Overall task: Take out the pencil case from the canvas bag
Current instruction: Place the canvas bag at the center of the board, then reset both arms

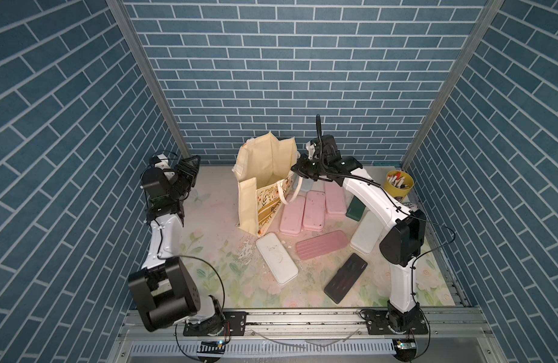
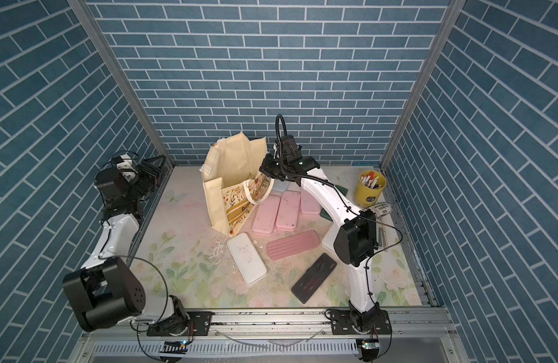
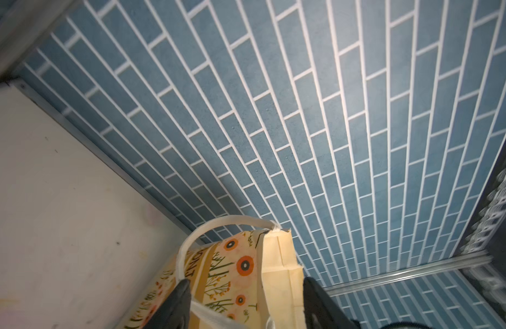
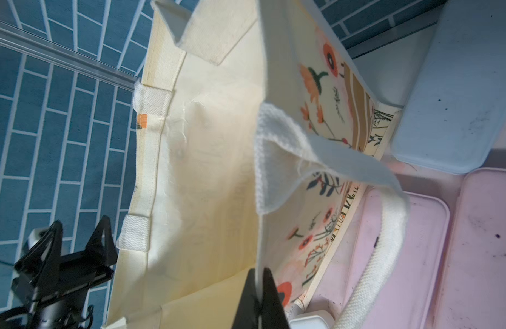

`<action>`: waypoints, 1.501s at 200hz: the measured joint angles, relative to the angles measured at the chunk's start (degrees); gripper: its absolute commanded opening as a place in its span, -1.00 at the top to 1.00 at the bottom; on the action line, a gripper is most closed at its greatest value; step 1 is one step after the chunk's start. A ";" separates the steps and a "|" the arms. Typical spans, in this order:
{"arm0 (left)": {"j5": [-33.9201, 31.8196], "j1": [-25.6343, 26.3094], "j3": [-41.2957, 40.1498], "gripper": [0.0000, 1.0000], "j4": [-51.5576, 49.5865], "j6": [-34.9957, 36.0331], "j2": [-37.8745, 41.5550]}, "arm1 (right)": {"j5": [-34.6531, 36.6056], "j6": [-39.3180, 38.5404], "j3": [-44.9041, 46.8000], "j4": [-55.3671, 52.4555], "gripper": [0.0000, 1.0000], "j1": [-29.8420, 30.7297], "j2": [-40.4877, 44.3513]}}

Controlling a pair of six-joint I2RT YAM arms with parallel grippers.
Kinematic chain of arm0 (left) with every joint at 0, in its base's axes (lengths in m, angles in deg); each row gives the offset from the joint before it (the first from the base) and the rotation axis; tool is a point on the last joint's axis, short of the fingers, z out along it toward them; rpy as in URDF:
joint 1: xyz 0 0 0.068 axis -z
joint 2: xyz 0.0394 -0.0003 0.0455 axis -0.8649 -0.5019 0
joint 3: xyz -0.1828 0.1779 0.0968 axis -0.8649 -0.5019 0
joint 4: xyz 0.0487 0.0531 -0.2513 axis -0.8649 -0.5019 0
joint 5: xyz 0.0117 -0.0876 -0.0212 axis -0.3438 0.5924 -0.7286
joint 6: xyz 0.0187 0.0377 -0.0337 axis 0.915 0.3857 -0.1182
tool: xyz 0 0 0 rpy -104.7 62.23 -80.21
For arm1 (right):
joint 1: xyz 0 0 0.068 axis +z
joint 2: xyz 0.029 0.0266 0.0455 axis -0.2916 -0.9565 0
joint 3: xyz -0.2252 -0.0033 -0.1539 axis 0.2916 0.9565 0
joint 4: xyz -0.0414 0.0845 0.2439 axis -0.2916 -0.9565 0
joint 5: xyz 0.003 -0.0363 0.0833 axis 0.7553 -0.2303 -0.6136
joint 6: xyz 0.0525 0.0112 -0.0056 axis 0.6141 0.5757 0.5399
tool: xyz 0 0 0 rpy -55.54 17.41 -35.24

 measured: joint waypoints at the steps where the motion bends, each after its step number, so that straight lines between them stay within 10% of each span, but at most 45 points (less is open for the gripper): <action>1: -0.13 0.00 -0.04 -0.38 -0.17 0.26 0.26 | -0.04 0.00 -0.15 -0.09 0.77 0.00 -0.11; 86: -9.44 -0.11 -1.44 -0.41 -14.93 19.39 11.74 | 6.86 -4.15 3.91 -5.60 -0.25 0.33 4.59; 196: -12.20 -0.20 -1.33 -0.44 -20.31 26.60 16.26 | 12.50 -8.46 7.72 -6.12 -0.30 1.86 18.67; 300: -20.02 -0.15 -14.14 -0.44 -20.00 32.41 27.43 | 33.48 -18.18 31.95 -7.85 -0.30 -2.80 46.88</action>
